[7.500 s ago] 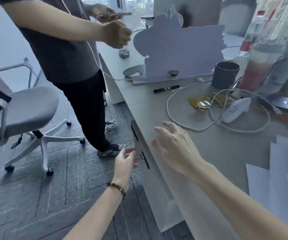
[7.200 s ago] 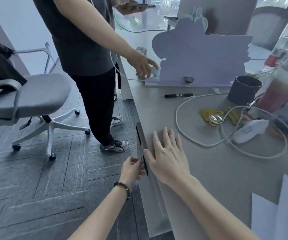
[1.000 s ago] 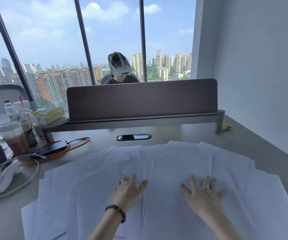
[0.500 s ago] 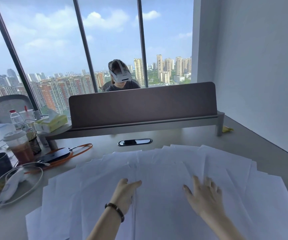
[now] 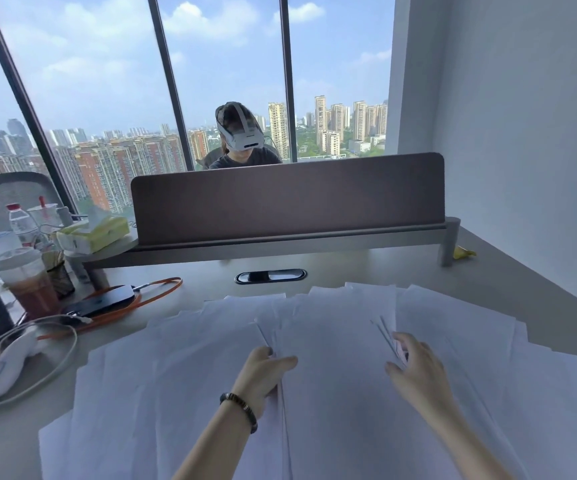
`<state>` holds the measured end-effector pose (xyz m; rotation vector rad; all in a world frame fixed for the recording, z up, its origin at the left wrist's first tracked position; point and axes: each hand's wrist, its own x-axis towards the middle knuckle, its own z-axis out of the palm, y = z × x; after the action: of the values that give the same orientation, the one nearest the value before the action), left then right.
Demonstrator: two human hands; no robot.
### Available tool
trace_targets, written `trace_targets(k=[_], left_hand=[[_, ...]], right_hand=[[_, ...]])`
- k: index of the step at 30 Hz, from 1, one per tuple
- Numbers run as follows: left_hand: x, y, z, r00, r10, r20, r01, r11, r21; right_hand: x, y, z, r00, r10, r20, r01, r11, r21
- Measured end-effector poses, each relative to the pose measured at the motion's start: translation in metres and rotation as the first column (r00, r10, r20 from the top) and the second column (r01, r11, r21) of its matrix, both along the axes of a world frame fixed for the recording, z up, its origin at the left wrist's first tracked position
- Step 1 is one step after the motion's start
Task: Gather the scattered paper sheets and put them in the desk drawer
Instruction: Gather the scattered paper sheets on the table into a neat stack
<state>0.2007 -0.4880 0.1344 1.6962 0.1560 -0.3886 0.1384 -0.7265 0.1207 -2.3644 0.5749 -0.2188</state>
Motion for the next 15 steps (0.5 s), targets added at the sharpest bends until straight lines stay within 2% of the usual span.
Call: trace_targets(k=[4, 7, 9, 15], left_hand=[[0.007, 0.000, 0.003, 0.997, -0.062, -0.045, 0.062, 0.998, 0.014], [0.006, -0.003, 0.004, 0.988, -0.151, -0.031, 0.152, 0.988, 0.019], [0.006, -0.005, 0.002, 0.985, -0.172, -0.003, 0.172, 0.985, 0.021], [-0.001, -0.013, 0.001, 0.980, -0.199, -0.006, 0.199, 0.980, -0.010]], right_hand=[[0.001, -0.011, 0.001, 0.996, -0.082, 0.030, 0.079, 0.991, 0.104], [0.003, -0.015, 0.002, 0.995, -0.091, 0.031, 0.083, 0.978, 0.194], [0.006, -0.019, 0.000, 0.995, -0.097, 0.005, 0.094, 0.975, 0.200], [0.006, -0.027, 0.005, 1.000, 0.005, -0.029, 0.001, 0.977, 0.213]])
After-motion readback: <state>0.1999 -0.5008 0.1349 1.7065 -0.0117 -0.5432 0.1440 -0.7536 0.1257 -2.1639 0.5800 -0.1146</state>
